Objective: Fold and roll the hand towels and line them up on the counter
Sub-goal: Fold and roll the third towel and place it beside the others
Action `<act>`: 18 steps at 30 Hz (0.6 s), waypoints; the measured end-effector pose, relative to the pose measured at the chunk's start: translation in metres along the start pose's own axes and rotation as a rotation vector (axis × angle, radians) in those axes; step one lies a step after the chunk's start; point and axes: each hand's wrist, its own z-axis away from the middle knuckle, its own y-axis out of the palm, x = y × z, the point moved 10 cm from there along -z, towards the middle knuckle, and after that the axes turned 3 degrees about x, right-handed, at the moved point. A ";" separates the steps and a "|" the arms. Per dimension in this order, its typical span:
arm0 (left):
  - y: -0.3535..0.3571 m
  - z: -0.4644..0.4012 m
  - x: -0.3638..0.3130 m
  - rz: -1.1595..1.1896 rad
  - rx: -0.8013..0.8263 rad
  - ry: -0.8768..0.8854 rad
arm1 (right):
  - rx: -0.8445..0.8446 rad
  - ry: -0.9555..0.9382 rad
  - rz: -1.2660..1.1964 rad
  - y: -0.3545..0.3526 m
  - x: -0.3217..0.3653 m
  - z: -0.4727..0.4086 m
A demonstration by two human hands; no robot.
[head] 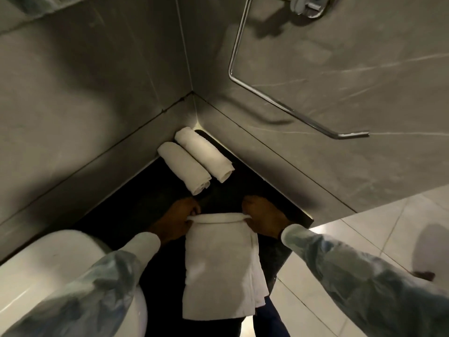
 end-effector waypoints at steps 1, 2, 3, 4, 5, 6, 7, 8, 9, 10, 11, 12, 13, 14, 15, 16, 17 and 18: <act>0.004 0.002 -0.005 -0.043 0.001 0.049 | -0.026 -0.063 0.106 0.002 0.009 0.005; 0.011 0.004 -0.009 -0.077 0.031 0.072 | -0.053 -0.111 0.177 0.006 0.014 0.010; 0.017 0.005 -0.012 -0.099 0.044 0.086 | -0.078 -0.133 0.217 0.009 0.016 0.015; 0.018 0.006 -0.020 -0.211 0.030 0.137 | -0.107 -0.126 0.228 0.008 0.015 0.018; 0.019 0.006 -0.021 -0.270 0.008 0.162 | -0.122 -0.106 0.216 0.006 0.012 0.020; 0.020 0.009 -0.025 -0.321 0.024 0.169 | -0.122 -0.096 0.204 0.005 0.010 0.022; 0.016 0.014 -0.024 -0.313 0.041 0.153 | -0.106 -0.091 0.194 0.004 0.009 0.025; 0.012 0.019 -0.023 -0.306 0.042 0.165 | -0.093 -0.092 0.184 0.001 0.008 0.028; 0.012 0.023 -0.020 -0.278 0.050 0.209 | -0.083 -0.092 0.152 -0.001 0.006 0.029; 0.011 0.026 -0.016 -0.253 0.068 0.240 | -0.070 -0.086 0.088 -0.003 0.003 0.030; 0.012 0.025 -0.008 -0.208 0.091 0.224 | -0.049 -0.055 -0.013 -0.003 0.000 0.029; 0.012 0.023 -0.003 -0.148 0.113 0.165 | -0.029 -0.002 -0.132 -0.003 -0.006 0.028; 0.010 0.021 -0.002 -0.102 0.096 0.144 | -0.019 0.049 -0.237 -0.004 -0.012 0.026; 0.006 0.020 -0.007 -0.065 0.082 0.113 | -0.009 0.096 -0.308 -0.003 -0.017 0.023; 0.006 0.018 -0.007 -0.029 0.067 0.095 | -0.003 0.139 -0.353 -0.001 -0.021 0.021; 0.003 0.018 -0.010 -0.012 0.052 0.068 | -0.004 0.176 -0.388 0.000 -0.024 0.020; 0.004 0.018 -0.009 0.025 0.047 0.040 | 0.000 0.197 -0.410 0.003 -0.024 0.019; 0.005 0.018 -0.008 0.025 0.065 0.003 | 0.011 0.202 -0.411 0.005 -0.023 0.020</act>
